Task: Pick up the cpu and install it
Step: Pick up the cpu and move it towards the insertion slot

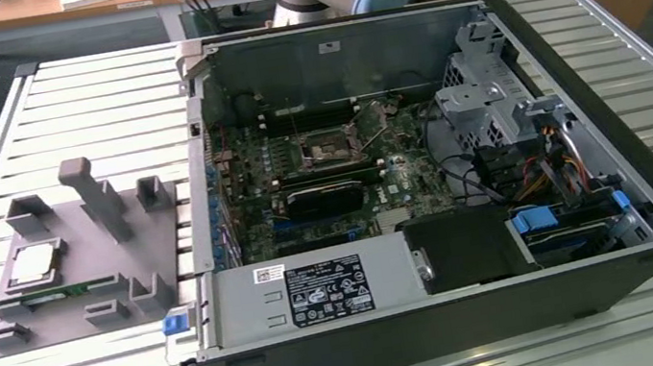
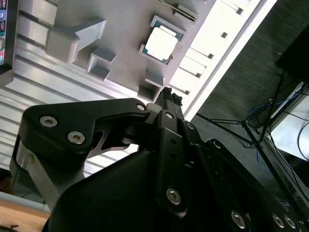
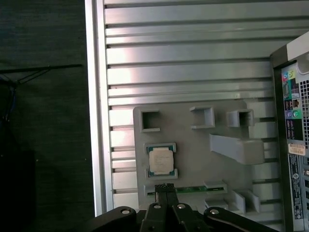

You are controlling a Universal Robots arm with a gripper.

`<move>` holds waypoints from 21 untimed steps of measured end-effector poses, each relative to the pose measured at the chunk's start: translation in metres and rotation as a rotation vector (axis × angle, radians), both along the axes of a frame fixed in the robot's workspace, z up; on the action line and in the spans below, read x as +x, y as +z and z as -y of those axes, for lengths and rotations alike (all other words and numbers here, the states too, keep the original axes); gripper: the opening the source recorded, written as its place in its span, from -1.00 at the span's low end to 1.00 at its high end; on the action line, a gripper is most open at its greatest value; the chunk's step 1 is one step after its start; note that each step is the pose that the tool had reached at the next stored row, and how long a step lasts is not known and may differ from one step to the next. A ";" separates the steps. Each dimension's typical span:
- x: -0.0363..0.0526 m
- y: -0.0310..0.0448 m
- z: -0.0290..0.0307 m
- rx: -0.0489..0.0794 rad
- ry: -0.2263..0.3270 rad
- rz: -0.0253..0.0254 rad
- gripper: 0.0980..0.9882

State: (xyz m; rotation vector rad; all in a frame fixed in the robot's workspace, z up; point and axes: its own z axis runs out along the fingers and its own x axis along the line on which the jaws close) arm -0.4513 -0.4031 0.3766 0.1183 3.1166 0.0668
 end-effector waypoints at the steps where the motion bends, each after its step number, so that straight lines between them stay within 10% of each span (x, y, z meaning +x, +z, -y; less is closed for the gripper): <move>1: 0.0000 -0.0006 0.0000 0.000 0.000 0.0001 -0.98; 21: 0.0000 -0.0107 0.0000 0.000 0.000 -0.0011 -0.98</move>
